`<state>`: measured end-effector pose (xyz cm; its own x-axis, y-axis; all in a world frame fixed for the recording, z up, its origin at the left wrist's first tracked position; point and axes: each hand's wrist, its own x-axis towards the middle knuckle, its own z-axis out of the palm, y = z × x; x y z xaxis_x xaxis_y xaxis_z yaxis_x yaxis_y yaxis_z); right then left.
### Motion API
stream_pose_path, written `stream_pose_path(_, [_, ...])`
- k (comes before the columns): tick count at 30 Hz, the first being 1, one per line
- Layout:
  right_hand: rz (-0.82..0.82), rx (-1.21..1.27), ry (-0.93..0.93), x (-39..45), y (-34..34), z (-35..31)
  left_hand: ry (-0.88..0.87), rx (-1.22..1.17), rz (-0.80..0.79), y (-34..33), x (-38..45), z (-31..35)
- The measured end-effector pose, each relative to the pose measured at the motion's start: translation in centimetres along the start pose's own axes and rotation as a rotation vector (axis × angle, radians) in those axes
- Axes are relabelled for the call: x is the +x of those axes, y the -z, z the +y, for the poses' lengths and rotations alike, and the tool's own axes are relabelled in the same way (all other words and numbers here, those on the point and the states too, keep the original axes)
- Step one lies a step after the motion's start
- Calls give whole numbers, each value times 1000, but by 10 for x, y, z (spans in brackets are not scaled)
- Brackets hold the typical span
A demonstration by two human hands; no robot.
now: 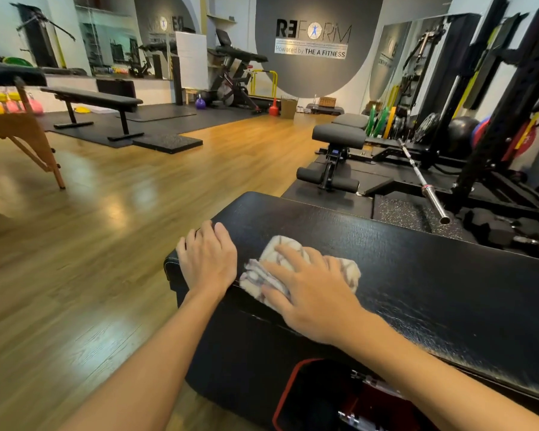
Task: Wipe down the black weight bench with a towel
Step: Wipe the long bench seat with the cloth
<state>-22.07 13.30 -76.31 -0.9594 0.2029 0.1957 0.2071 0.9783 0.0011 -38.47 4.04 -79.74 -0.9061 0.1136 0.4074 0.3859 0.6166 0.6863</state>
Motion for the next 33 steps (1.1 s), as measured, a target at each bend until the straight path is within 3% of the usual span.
stream_pose_path(8, [-8, 27, -257, 93, -15, 53, 14, -65, 43, -3, -3, -1])
stream_pose_path(17, [-72, 55, -289, 226, -36, 76, -19, -306, 263, -9, -10, -3])
stream_pose_path(21, [-85, 29, -262, 262, -43, 66, -43, -244, 262, -11, -7, -4])
stream_pose_path(26, [-23, 6, -173, 258, -51, 40, -68, -219, 278, -10, -5, -2])
stream_pose_path(33, [-20, -10, 30, 188, -30, -25, -84, -168, 239, -7, -7, -2])
